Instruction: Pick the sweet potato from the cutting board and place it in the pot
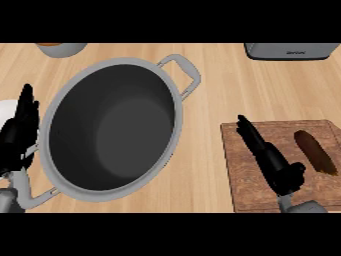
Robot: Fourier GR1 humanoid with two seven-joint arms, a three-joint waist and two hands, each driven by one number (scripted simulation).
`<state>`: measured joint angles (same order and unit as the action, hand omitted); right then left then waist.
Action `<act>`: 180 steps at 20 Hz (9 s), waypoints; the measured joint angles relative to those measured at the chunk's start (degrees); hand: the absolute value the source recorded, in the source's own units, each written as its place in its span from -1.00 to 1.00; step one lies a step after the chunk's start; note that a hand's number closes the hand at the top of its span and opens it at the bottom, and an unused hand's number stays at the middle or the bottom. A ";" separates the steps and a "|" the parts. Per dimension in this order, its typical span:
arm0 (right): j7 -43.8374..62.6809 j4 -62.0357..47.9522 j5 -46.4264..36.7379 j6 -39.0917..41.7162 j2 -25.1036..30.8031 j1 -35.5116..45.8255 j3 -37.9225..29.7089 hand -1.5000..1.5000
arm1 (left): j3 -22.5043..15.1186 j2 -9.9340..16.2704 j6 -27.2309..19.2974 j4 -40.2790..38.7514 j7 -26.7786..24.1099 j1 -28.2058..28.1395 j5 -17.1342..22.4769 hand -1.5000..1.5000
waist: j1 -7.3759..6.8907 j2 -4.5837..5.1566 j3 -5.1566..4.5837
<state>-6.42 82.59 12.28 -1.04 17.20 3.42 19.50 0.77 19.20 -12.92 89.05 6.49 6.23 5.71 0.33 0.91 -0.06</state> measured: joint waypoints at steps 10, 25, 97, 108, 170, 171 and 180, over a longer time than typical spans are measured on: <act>-0.49 -0.10 -19.85 -14.77 26.37 -1.27 -15.15 -1.00 | -0.08 3.78 0.62 -2.39 0.77 -5.87 -3.74 0.00 | 2.68 -1.95 -0.59; 8.84 25.82 -42.64 -21.59 35.67 -24.12 -19.92 -1.00 | -0.01 4.16 4.05 -1.65 -0.27 -9.20 -4.33 0.00 | 0.58 -1.10 -0.13; 19.73 -0.38 -75.47 34.96 8.41 14.04 6.64 1.00 | 7.00 -4.00 13.78 0.16 0.43 -7.07 -12.51 0.00 | -3.28 -0.79 -0.37; -14.36 20.61 -68.51 29.85 5.95 19.74 24.77 1.00 | 7.05 -4.02 13.25 -0.13 1.17 -6.77 -13.18 0.00 | -2.40 -1.00 0.10; -28.63 -51.57 -16.93 8.67 -17.20 69.74 7.79 -1.00 | 6.40 -6.29 15.21 -2.29 2.39 -0.44 -15.45 0.00 | -6.30 0.39 0.00; -29.12 -51.48 -14.52 9.48 -17.20 69.51 6.58 -1.00 | 6.49 -6.33 15.02 -2.83 2.25 -0.26 -15.59 0.00 | -6.17 0.43 0.00; -28.06 -59.38 -2.38 22.75 -15.89 74.66 -1.98 -1.00 | 7.73 -5.98 14.99 -1.83 0.94 -3.47 -15.21 0.00 | -4.27 0.11 0.01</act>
<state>-34.48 23.21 9.89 21.71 1.31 78.08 17.52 8.49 13.22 2.07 87.21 7.43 2.76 -9.50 -3.94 1.02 -0.05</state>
